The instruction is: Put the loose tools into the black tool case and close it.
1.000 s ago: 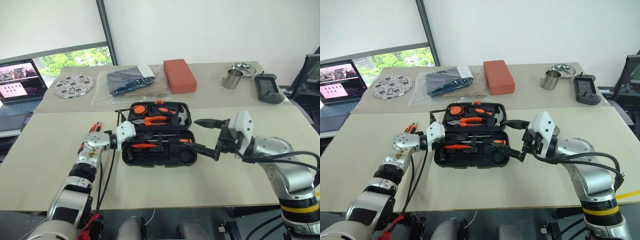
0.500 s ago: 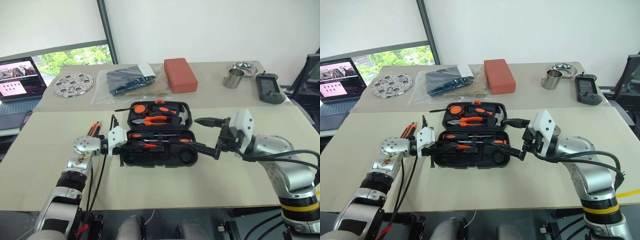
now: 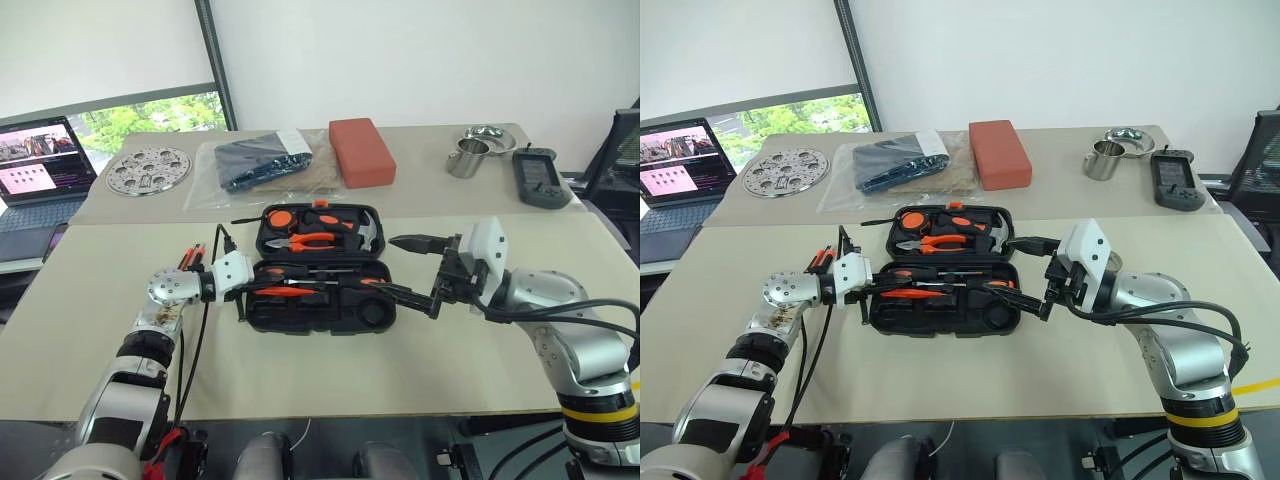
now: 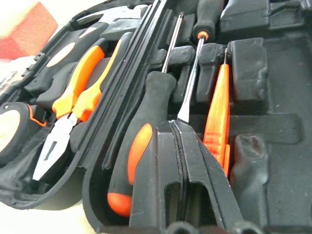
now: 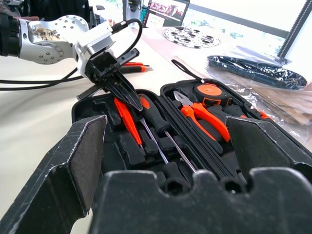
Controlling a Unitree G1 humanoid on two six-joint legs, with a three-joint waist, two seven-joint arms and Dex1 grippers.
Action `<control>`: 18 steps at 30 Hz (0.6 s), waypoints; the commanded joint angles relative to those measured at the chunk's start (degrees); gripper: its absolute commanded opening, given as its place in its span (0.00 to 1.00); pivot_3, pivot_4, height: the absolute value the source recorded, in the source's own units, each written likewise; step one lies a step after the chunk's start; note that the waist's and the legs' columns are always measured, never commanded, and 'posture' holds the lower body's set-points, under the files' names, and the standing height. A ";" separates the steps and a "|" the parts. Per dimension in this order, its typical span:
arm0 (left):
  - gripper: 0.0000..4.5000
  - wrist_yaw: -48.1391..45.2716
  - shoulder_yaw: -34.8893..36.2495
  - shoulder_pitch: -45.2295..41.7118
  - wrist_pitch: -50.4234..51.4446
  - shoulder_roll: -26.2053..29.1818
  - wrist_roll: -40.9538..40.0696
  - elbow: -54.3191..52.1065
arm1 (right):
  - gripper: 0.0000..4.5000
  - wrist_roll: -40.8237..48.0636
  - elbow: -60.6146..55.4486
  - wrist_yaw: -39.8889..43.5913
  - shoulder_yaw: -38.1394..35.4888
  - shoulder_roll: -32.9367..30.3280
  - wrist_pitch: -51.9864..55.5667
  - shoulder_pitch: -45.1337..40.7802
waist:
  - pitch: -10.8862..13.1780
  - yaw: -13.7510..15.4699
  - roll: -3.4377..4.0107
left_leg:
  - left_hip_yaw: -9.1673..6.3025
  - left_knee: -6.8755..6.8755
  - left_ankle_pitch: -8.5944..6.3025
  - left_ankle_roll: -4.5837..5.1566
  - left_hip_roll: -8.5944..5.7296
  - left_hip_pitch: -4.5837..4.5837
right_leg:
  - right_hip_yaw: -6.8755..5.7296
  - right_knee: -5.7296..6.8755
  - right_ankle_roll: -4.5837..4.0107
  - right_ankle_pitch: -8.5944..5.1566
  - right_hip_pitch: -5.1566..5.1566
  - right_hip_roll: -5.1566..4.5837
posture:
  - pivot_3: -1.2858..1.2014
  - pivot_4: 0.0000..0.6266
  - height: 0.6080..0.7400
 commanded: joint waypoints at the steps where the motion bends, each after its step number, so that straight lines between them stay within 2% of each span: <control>1: 0.01 0.43 0.37 1.10 4.78 -2.82 -1.51 -0.26 | 1.00 1.07 -1.57 0.08 -1.60 -0.57 -0.58 -0.10 | 0.00 0.34 0.00 | 0.00 0.01 -0.01 0.01 -0.02 0.00 | 0.00 0.00 0.01 0.00 0.00 -0.02 | 0.52 0.24 1.00; 6: 0.01 0.62 6.09 2.33 15.48 -3.25 -10.41 -11.57 | 1.00 1.23 -1.37 0.14 -1.45 -0.38 -0.47 -0.18 | 0.08 0.72 -0.13 | 0.00 0.04 -0.01 0.03 -0.02 -0.18 | -0.03 -0.03 0.06 0.02 -0.14 -0.04 | 0.52 0.24 1.00; 9: 0.01 7.73 10.96 5.72 26.39 -2.37 -15.17 -24.19 | 1.00 1.82 -1.50 0.09 -1.11 0.33 -0.32 -0.23 | 0.08 0.55 -0.13 | -0.01 0.04 0.02 -0.02 0.04 -0.57 | -0.01 0.03 0.06 0.03 -0.58 0.06 | 0.52 0.24 1.00; 14: 0.01 19.83 15.29 12.53 36.85 -0.01 -13.53 -36.23 | 1.00 2.76 -1.48 0.05 -0.16 1.50 0.22 -1.11 | 0.06 -0.11 -0.10 | -0.04 0.00 0.12 -0.17 0.09 -0.55 | 0.09 0.04 0.06 0.03 -0.68 0.22 | 0.52 0.24 1.00; 18: 0.24 27.82 19.04 18.53 46.85 3.27 -12.76 -44.14 | 1.00 3.16 -0.81 0.82 1.24 1.95 0.39 -2.29 | 0.10 -0.64 -0.15 | -0.05 -0.02 0.12 -0.18 0.11 -0.51 | 0.11 0.04 0.06 0.03 -0.65 0.22 | 0.52 0.24 1.00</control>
